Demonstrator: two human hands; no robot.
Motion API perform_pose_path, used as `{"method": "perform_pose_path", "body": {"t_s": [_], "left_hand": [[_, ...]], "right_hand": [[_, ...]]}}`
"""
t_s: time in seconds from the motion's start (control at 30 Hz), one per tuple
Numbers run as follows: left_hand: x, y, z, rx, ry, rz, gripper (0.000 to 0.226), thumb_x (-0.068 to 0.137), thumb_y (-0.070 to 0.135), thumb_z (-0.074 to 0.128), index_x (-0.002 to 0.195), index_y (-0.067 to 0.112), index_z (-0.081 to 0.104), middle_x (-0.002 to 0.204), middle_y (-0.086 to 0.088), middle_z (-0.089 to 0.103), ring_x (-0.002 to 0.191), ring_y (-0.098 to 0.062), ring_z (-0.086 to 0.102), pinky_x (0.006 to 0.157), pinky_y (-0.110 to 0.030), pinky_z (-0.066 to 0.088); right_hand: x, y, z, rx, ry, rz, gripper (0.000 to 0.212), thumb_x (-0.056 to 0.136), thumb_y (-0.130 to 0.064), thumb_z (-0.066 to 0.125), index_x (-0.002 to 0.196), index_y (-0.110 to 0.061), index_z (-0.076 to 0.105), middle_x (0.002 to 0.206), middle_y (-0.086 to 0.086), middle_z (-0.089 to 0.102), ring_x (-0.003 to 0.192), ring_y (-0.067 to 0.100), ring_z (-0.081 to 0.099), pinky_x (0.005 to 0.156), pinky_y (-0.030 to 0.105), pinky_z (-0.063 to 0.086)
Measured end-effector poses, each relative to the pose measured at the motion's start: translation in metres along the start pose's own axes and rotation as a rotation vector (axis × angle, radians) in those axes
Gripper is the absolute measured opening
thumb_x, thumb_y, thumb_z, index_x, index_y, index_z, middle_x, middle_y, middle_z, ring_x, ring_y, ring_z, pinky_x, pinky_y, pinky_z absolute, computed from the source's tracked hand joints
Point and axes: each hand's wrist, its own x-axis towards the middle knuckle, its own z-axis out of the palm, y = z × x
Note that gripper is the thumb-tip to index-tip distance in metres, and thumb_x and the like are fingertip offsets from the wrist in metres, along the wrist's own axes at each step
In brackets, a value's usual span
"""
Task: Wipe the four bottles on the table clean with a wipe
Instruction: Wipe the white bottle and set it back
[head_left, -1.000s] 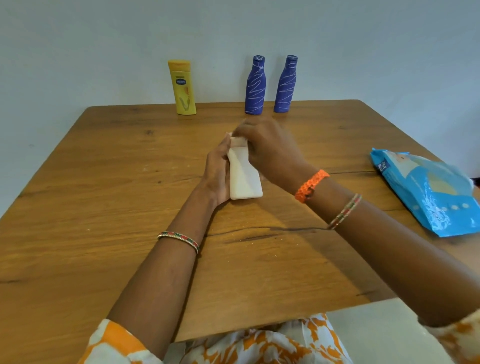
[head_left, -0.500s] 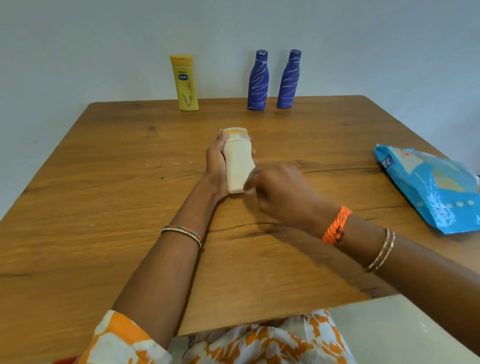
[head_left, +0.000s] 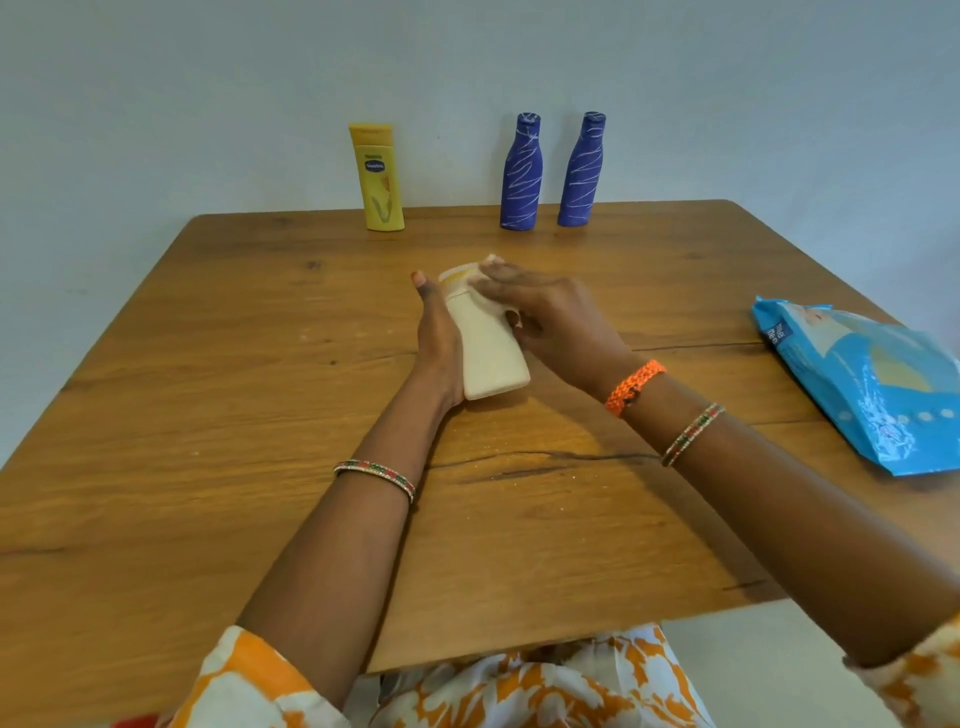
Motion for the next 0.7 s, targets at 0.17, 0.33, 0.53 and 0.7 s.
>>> {"method": "perform_pose_path", "body": {"t_s": [0.17,0.33,0.53,0.7], "left_hand": [[0.004,0.0,-0.005,0.039,-0.054,-0.025,0.087,0.084,0.078,0.018,0.12,0.01,0.059,0.087,-0.015,0.065,0.071,-0.028,0.065,0.064,-0.035,0.054],[-0.002,0.001,-0.001,-0.014,-0.129,0.046,0.068,0.091,0.069,0.022,0.091,0.016,0.063,0.077,-0.01,0.065,0.071,-0.025,0.063,0.068,-0.035,0.05],[0.004,0.002,-0.006,-0.195,-0.138,-0.004,0.081,0.083,0.078,0.029,0.112,0.011,0.065,0.093,-0.01,0.068,0.086,-0.026,0.065,0.087,-0.041,0.05],[0.005,0.008,-0.008,-0.367,-0.065,0.003,0.078,0.09,0.07,0.024,0.087,0.005,0.067,0.078,-0.009,0.071,0.07,-0.019,0.067,0.068,-0.029,0.055]], "right_hand": [[-0.01,-0.008,0.008,0.297,0.115,0.264,0.051,0.083,0.008,0.055,0.13,-0.012,0.055,0.098,0.006,0.07,0.081,0.008,0.063,0.074,0.013,0.05],[-0.004,-0.02,0.006,0.39,0.161,0.338,0.043,0.086,0.008,0.049,0.126,-0.009,0.058,0.113,0.008,0.067,0.095,0.006,0.061,0.074,0.006,0.046],[-0.003,-0.031,0.01,0.56,0.216,0.378,0.048,0.083,0.014,0.046,0.122,-0.01,0.061,0.125,0.009,0.061,0.121,0.012,0.053,0.099,0.019,0.044],[-0.024,-0.035,0.012,0.943,0.162,0.516,0.042,0.085,0.018,0.045,0.118,-0.003,0.062,0.113,0.008,0.067,0.106,0.014,0.063,0.085,0.031,0.055]]}}
